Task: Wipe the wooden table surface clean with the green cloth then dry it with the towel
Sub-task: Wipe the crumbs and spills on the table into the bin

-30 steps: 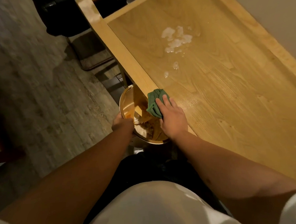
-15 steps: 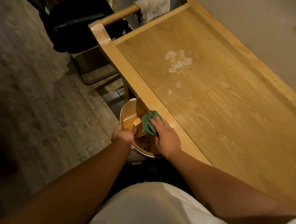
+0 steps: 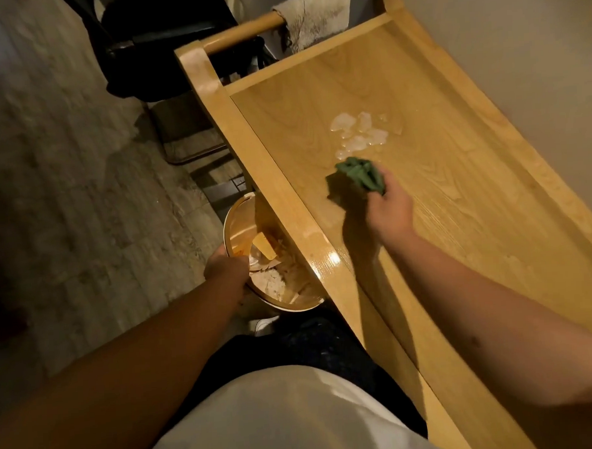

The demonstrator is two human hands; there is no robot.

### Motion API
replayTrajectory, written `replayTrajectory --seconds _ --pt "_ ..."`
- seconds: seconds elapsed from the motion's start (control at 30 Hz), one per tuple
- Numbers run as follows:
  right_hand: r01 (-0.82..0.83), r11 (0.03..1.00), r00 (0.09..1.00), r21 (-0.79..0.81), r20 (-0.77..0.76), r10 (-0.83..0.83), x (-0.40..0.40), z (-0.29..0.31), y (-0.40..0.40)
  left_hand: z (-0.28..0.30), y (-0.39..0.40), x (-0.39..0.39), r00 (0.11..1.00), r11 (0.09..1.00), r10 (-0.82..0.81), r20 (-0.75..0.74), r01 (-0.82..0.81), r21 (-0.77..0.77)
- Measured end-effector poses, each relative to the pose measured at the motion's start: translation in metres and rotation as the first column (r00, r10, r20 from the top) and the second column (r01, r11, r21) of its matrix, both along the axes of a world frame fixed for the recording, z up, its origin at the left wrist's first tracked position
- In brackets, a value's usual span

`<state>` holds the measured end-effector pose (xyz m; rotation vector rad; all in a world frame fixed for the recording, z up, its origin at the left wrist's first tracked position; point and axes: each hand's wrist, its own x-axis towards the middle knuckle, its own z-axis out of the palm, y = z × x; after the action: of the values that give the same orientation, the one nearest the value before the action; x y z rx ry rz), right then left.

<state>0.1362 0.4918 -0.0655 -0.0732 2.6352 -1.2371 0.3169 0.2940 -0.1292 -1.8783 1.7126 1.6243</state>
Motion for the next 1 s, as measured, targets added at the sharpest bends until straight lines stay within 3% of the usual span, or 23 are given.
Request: replayTrajectory --seconds 0.2,0.3,0.37,0.47,0.7,1.0 --pt "0.051 0.964 0.994 0.26 -0.108 -0.023 -0.095 -0.01 0.055 -0.001 -0.003 -0.008 1.0 0.998 0.002 0.024 -0.004 0.056" --pt "-0.174 0.876 0.983 0.449 0.032 0.179 -0.105 -0.036 0.066 -0.003 -0.005 -0.011 0.999 0.997 -0.021 0.042 0.017 0.076" --pt "-0.24 0.823 0.968 0.515 0.057 0.246 -0.101 -0.052 0.065 -0.003 -0.005 -0.013 0.999 0.997 -0.008 0.041 0.005 0.08" --pt "-0.213 0.823 0.97 0.526 0.011 0.244 -0.098 -0.058 0.057 -0.002 -0.005 -0.017 0.999 0.996 0.005 0.032 -0.008 0.088" --pt "-0.366 0.779 0.906 0.509 0.004 0.423 -0.077 -0.061 0.032 -0.003 -0.003 -0.023 0.997 0.99 0.071 0.039 -0.075 0.116" --pt "-0.509 0.739 0.822 0.442 -0.006 0.57 -0.023 -0.058 -0.011 0.0 0.003 -0.022 0.994 0.995 0.1 0.032 -0.1 0.006"
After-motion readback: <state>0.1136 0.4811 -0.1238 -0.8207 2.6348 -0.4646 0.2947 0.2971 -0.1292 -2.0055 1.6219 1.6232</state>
